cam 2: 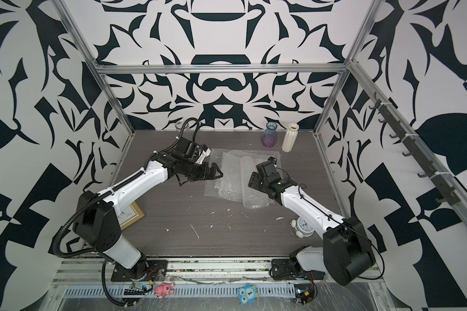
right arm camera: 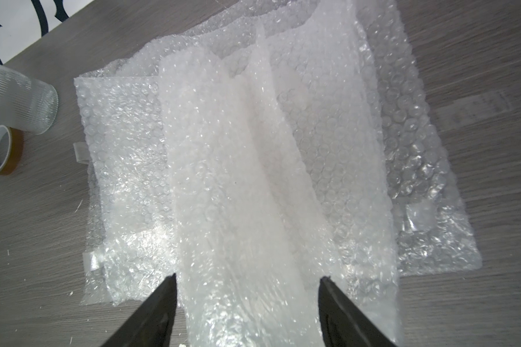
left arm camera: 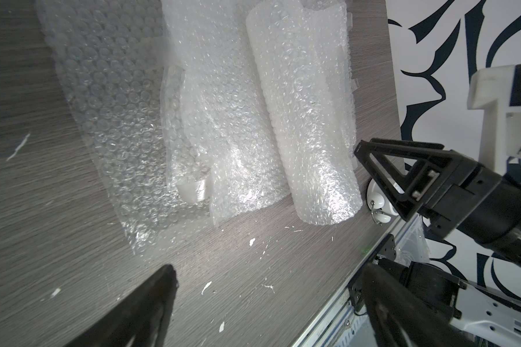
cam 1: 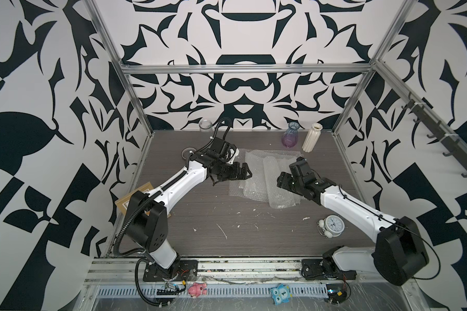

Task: Unwrap the vase from the bubble wrap
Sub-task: Unwrap the bubble wrap.

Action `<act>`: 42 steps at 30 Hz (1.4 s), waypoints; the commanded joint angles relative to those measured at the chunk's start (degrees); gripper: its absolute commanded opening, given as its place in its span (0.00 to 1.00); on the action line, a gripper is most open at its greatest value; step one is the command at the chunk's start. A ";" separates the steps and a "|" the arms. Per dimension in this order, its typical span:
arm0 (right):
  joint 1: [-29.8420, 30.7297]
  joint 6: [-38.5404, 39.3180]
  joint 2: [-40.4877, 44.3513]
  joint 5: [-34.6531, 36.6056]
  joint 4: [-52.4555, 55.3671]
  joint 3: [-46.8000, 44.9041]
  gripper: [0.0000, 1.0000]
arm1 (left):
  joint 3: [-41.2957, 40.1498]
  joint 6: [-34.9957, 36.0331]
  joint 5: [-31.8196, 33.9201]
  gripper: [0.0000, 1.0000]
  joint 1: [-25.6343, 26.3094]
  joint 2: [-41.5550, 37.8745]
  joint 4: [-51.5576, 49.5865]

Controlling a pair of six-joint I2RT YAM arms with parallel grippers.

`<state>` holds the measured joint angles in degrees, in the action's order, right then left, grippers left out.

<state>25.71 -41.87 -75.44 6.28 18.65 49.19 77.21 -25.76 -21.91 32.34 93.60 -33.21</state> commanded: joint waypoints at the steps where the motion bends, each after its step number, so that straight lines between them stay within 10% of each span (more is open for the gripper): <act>1: 0.68 0.44 1.18 1.51 0.87 2.83 0.75 | -0.57 -0.50 -0.82 0.99 0.17 -0.14 0.26; 42: 10.07 6.23 -11.53 2.68 1.69 9.95 0.73 | -0.91 1.83 4.80 0.99 0.19 -5.83 -0.91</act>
<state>34.00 -34.94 -85.89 8.69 20.69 56.71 76.40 -24.93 -18.41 32.45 89.91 -33.23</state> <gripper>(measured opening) 0.734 0.994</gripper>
